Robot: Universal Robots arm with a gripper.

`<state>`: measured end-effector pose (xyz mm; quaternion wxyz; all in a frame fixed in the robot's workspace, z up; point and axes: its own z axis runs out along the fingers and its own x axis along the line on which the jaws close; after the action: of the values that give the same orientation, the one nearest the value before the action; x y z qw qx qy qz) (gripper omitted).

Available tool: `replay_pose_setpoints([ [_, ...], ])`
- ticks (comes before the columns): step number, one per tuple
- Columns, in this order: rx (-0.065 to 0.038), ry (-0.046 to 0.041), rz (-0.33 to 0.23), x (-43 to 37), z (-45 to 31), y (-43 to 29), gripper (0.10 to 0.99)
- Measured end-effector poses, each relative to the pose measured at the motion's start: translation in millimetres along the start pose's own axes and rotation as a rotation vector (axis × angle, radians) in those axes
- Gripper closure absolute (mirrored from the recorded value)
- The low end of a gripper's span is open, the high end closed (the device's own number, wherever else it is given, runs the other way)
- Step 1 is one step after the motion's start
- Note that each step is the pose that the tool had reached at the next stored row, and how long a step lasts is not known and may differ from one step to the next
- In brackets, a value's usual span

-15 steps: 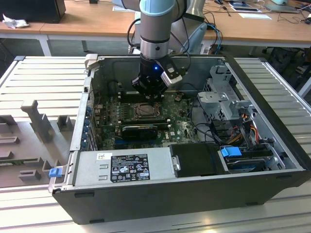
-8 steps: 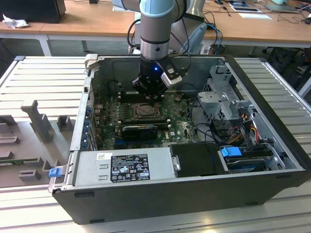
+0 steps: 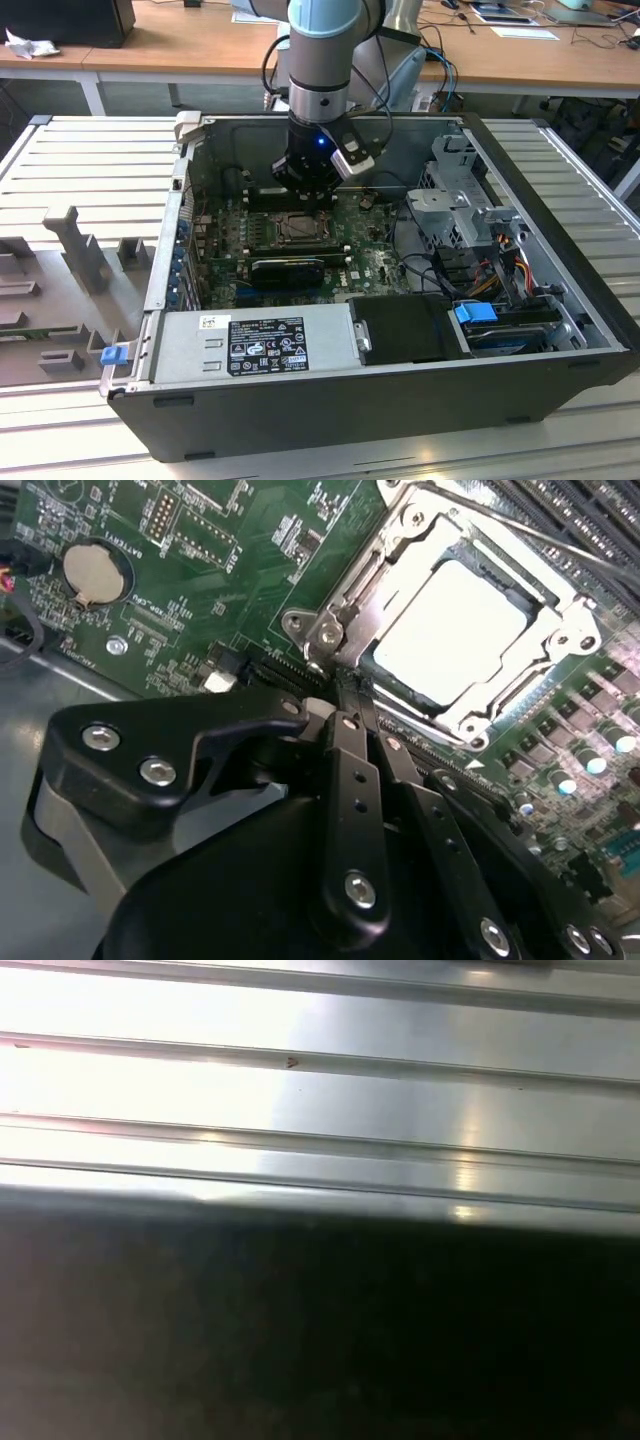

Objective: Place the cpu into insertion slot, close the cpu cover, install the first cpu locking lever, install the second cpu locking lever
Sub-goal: 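Install the first cpu locking lever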

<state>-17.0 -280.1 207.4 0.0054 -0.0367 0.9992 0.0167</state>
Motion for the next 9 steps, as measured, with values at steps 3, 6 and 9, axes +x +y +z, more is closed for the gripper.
replay_pose_setpoints([
  [3, 0.000, 0.0000, 0.000, -0.1, -8.9, 0.3, 0.980],
  [6, 0.000, 0.0000, 0.000, 0.0, -9.0, -1.7, 0.980],
  [9, 0.000, 0.0000, 0.000, 0.2, -9.0, -3.4, 0.980],
])
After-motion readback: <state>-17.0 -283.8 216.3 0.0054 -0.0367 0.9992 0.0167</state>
